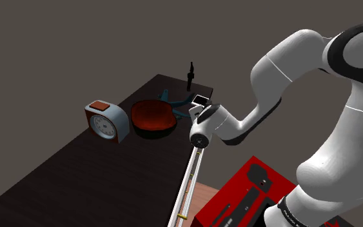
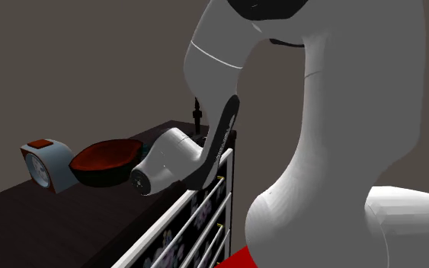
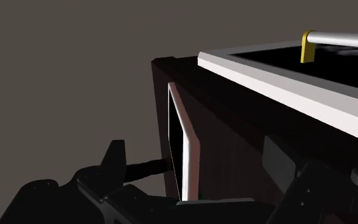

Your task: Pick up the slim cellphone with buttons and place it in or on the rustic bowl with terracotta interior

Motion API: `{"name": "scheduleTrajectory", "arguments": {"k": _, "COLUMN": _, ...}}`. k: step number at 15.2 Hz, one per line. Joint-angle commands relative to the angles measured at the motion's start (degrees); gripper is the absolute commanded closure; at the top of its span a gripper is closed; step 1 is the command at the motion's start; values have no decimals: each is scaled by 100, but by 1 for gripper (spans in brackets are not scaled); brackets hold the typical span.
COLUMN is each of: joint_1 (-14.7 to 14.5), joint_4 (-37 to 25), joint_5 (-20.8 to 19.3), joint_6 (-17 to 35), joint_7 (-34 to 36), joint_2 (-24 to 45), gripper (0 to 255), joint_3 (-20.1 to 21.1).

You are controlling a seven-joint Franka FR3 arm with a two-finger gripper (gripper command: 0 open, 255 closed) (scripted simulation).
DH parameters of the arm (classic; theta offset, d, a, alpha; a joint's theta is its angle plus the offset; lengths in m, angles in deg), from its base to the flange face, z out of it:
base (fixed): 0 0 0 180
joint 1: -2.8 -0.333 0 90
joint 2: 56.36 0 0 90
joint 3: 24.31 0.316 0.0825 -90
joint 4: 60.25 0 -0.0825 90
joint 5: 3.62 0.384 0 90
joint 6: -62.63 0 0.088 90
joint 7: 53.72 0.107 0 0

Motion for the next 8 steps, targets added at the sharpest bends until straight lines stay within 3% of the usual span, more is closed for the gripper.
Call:
{"name": "scheduleTrajectory", "arguments": {"k": 1, "joint_1": -77, "joint_4": -130, "joint_5": -322, "joint_6": -282, "joint_7": 51, "joint_2": 305, "gripper": 0, "joint_3": -134}}
{"name": "scheduleTrajectory", "arguments": {"k": 8, "joint_1": 78, "joint_4": -414, "joint_5": -759, "joint_6": -124, "joint_7": -16, "joint_2": 559, "gripper": 0, "joint_3": -402}}
